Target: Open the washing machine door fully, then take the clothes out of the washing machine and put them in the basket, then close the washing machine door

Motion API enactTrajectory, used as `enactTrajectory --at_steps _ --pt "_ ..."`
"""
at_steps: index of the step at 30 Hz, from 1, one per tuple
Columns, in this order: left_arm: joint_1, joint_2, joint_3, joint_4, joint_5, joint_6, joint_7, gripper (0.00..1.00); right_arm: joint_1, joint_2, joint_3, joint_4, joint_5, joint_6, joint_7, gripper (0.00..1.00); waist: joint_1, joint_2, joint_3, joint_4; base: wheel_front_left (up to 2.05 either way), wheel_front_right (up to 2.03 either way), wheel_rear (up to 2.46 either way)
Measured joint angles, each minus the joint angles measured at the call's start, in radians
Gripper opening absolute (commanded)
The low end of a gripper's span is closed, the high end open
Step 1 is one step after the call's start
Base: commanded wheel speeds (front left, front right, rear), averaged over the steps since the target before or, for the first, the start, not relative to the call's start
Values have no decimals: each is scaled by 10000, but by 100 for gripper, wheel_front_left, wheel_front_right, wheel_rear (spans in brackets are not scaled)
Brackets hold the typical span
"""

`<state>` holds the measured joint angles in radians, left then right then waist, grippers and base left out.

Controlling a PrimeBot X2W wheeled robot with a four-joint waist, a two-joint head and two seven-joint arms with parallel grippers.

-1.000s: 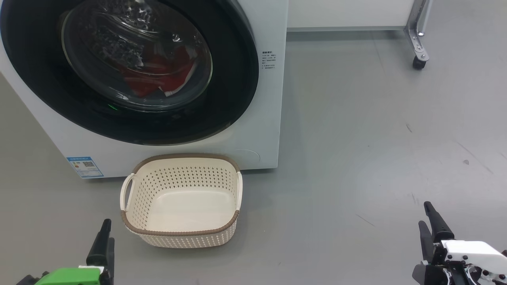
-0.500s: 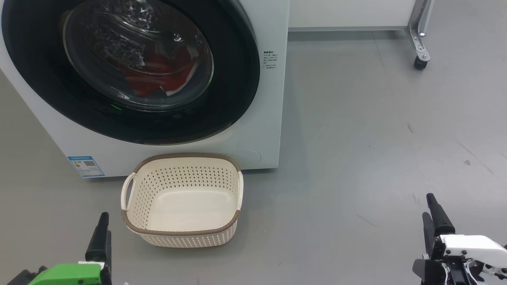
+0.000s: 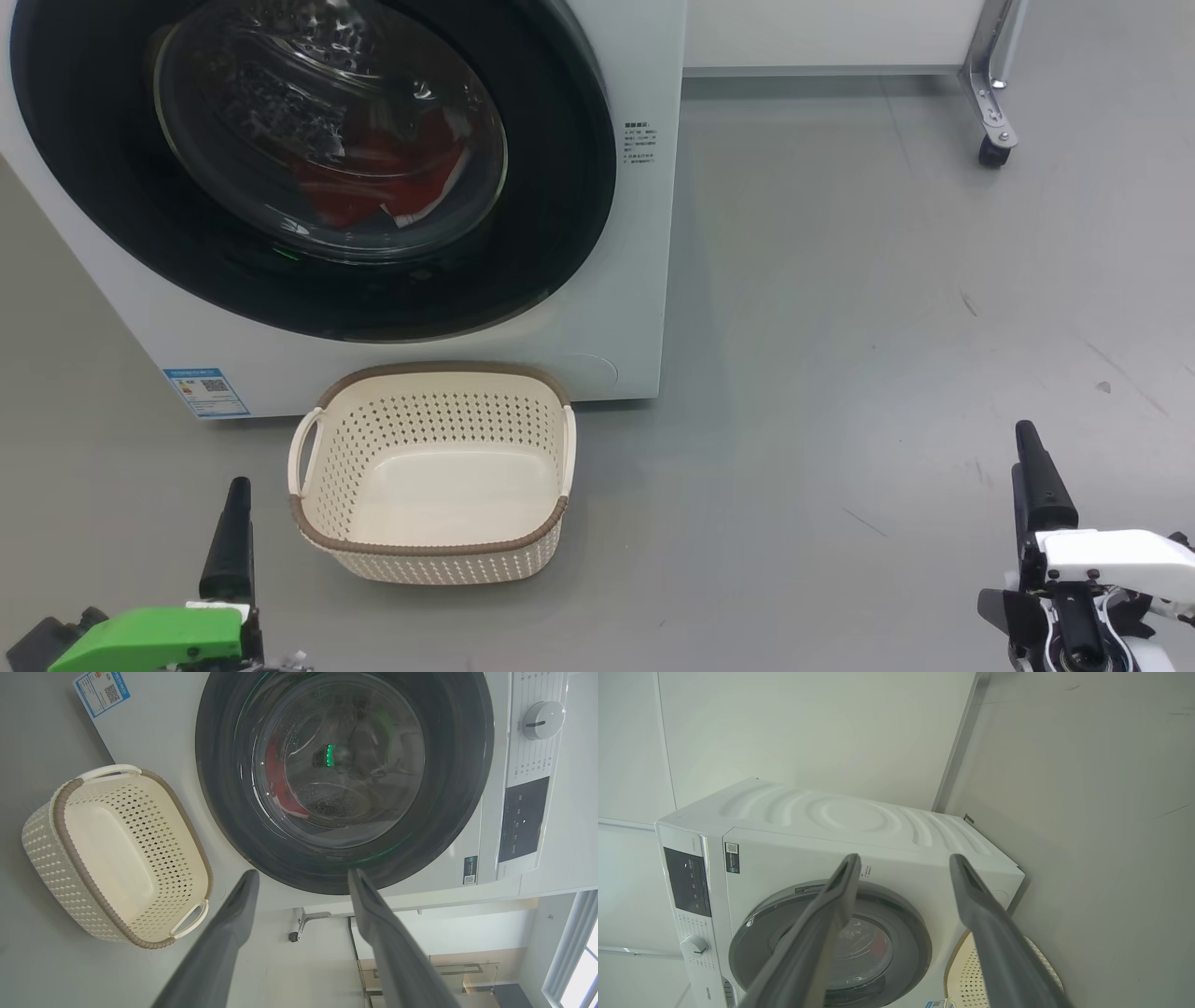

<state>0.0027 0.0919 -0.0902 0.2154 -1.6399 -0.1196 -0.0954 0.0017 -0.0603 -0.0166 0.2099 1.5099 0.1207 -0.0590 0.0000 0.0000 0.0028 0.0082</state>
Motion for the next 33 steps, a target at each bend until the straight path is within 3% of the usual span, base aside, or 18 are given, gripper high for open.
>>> enactTrajectory --at_steps 16,24,33 --pt "-57 -46 332 -606 1438 0 -322 100 -88 46 -71 -558 -1891 2 -437 100 0 0 -81 75 0 0 0" --pt "-64 6 127 -922 2754 -2 -489 100 -147 88 -297 -951 -3012 -44 -619 100 0 0 -106 110 0 0 0" --pt "-65 253 111 -1060 5150 -4 -734 100 -148 115 -98 -1225 -4916 -194 -892 100 0 0 -144 173 0 0 0"
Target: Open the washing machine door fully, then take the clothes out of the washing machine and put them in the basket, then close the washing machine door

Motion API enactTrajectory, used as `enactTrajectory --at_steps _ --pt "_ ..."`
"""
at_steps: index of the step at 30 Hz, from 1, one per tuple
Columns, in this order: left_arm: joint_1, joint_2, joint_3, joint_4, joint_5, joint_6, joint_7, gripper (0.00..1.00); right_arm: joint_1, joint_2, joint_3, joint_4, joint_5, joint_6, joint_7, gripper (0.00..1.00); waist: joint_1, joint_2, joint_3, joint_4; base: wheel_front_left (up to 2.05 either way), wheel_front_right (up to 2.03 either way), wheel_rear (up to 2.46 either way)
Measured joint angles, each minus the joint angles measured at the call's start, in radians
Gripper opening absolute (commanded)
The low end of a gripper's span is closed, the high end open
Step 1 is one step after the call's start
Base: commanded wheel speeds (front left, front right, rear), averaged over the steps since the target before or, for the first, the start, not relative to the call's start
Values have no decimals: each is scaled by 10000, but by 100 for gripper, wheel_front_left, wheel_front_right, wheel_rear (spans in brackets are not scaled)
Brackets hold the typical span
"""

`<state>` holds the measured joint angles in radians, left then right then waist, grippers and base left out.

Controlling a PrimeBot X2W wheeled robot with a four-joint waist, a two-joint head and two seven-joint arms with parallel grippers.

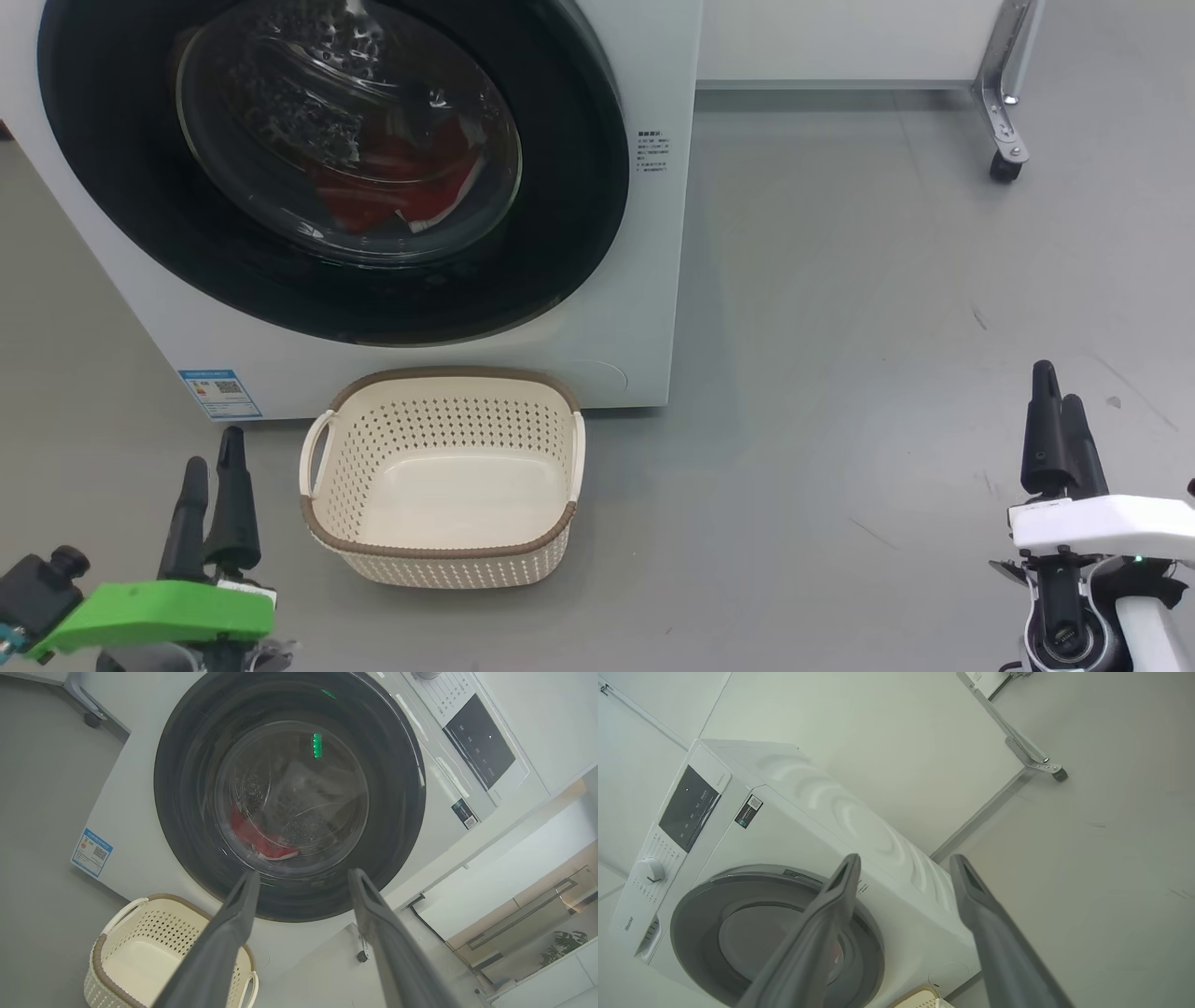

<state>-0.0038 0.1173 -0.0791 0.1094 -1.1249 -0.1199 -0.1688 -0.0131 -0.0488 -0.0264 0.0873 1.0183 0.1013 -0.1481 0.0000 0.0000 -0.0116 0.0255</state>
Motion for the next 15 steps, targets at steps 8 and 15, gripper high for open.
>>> enactTrajectory --at_steps 8,15 --pt "-1 2 -33 -165 1889 -2 -184 100 -1 8 313 -244 -1574 -128 -230 100 0 0 -14 68 0 0 0" --pt "-2 6 -174 -209 3542 -10 -309 100 -1 21 522 -359 -2700 -326 -422 100 0 0 0 125 0 0 0"
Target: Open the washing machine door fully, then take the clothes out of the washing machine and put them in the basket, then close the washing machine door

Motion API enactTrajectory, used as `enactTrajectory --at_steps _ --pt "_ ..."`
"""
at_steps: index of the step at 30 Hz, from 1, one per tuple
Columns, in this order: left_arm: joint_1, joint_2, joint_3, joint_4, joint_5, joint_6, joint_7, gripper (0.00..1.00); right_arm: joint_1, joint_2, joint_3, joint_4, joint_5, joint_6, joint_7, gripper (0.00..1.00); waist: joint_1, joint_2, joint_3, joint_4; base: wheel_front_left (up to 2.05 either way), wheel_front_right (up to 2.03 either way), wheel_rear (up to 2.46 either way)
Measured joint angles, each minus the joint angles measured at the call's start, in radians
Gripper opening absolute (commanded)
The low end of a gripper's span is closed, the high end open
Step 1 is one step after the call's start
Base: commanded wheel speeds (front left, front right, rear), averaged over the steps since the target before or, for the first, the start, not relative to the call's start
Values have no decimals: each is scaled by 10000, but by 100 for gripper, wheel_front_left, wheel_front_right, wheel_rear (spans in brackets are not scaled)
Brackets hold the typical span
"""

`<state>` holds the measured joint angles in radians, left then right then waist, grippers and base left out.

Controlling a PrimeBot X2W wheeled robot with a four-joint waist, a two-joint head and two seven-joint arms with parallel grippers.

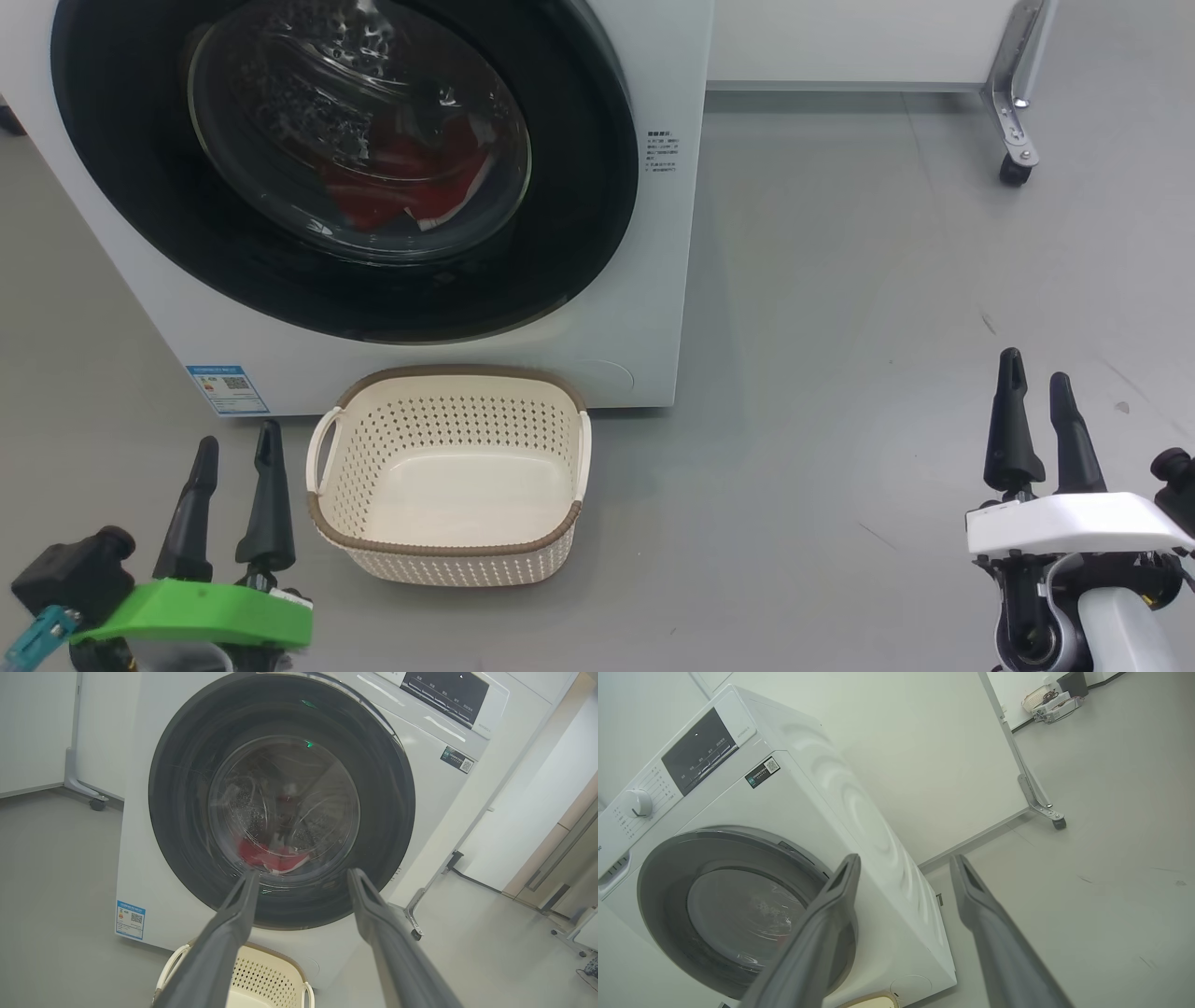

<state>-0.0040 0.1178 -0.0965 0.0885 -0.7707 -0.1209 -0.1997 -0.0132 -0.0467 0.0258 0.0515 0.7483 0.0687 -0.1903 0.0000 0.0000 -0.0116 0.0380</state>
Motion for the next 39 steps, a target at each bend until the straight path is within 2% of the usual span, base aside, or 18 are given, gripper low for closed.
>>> enactTrajectory --at_steps 6,10,22,32,39 --pt "1 4 -171 33 1509 2 -151 100 1 13 180 27 -1018 -109 -173 100 0 0 -6 31 0 0 0" --pt "2 21 -366 117 2531 17 -221 100 1 17 274 52 -1697 -313 -280 100 0 0 -12 40 0 0 0" --pt "16 -155 -451 625 4403 203 -495 100 7 35 602 520 -3545 -945 -573 100 0 0 14 30 0 0 0" --pt "22 -382 -497 1455 4380 203 -522 100 11 42 752 1233 -3802 -1225 -575 100 0 0 33 -50 0 0 0" --pt "21 -405 -583 1889 4383 203 -522 100 9 44 955 1565 -4186 -1235 -575 100 0 0 64 -83 0 0 0"
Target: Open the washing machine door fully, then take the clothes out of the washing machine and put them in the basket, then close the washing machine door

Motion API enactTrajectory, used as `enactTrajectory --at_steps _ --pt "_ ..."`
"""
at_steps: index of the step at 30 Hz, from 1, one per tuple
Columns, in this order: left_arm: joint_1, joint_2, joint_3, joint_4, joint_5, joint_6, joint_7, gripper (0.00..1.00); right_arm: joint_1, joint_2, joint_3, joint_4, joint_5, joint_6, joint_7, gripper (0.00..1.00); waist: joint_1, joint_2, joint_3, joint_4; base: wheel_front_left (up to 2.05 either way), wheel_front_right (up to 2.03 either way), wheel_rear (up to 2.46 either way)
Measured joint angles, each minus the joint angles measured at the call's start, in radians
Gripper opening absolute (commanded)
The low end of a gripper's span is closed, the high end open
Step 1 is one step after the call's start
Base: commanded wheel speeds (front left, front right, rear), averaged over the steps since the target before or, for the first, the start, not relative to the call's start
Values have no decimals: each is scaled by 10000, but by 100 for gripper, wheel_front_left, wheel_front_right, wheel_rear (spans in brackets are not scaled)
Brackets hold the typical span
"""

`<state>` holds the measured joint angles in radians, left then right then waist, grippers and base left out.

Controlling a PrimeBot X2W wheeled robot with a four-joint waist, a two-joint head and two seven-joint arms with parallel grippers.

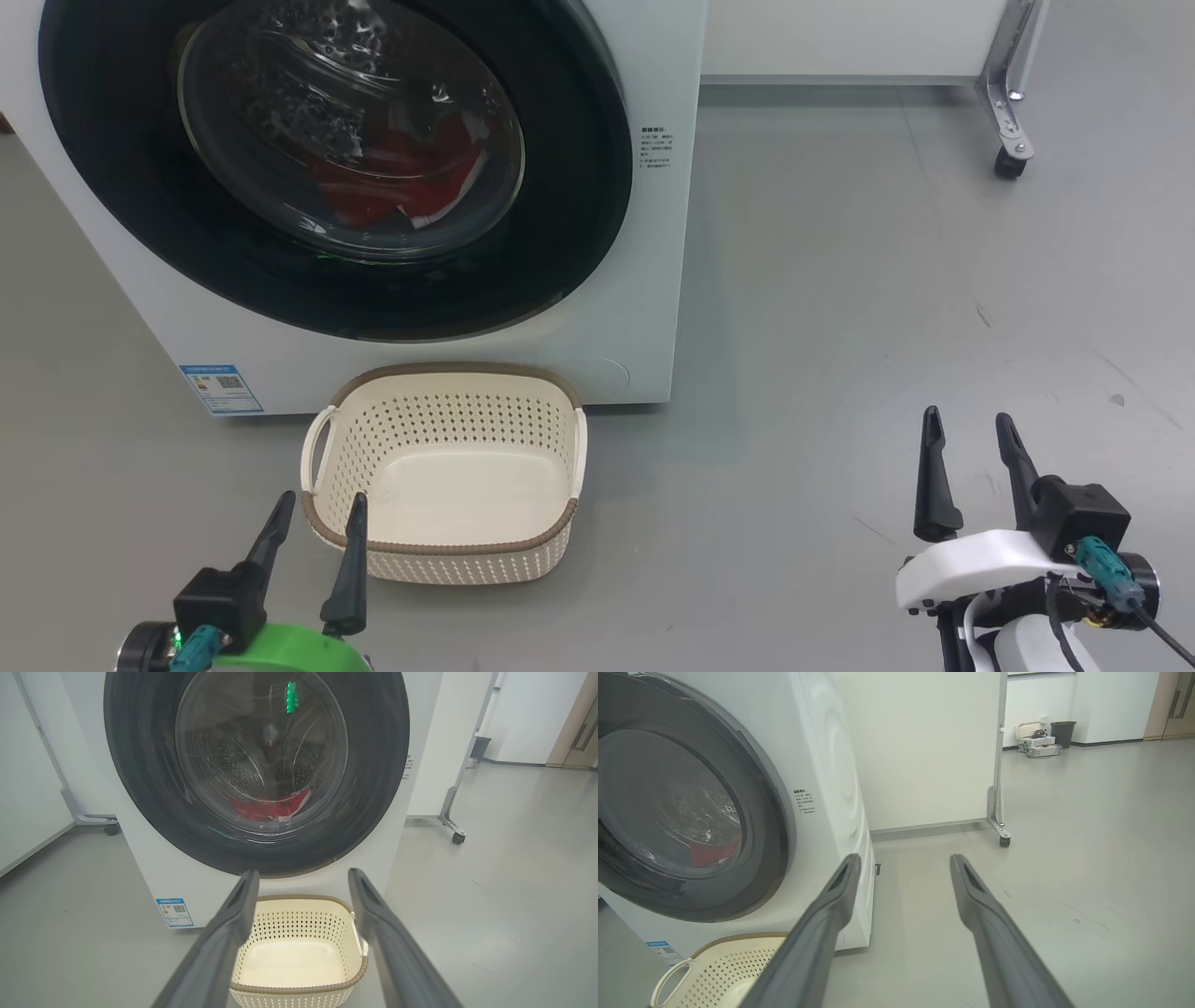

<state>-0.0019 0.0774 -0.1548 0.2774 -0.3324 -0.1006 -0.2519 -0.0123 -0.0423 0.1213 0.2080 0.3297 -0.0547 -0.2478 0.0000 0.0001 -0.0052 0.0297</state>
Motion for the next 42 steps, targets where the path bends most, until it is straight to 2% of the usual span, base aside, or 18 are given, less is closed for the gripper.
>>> enactTrajectory --at_steps 41,42 --pt "-292 -226 86 738 173 69 0 100 -296 0 40 579 -52 -92 0 100 0 0 154 161 0 0 0" --pt "-296 -230 90 748 173 69 0 100 -300 -2 54 587 -50 -88 0 96 0 0 170 171 0 0 0"
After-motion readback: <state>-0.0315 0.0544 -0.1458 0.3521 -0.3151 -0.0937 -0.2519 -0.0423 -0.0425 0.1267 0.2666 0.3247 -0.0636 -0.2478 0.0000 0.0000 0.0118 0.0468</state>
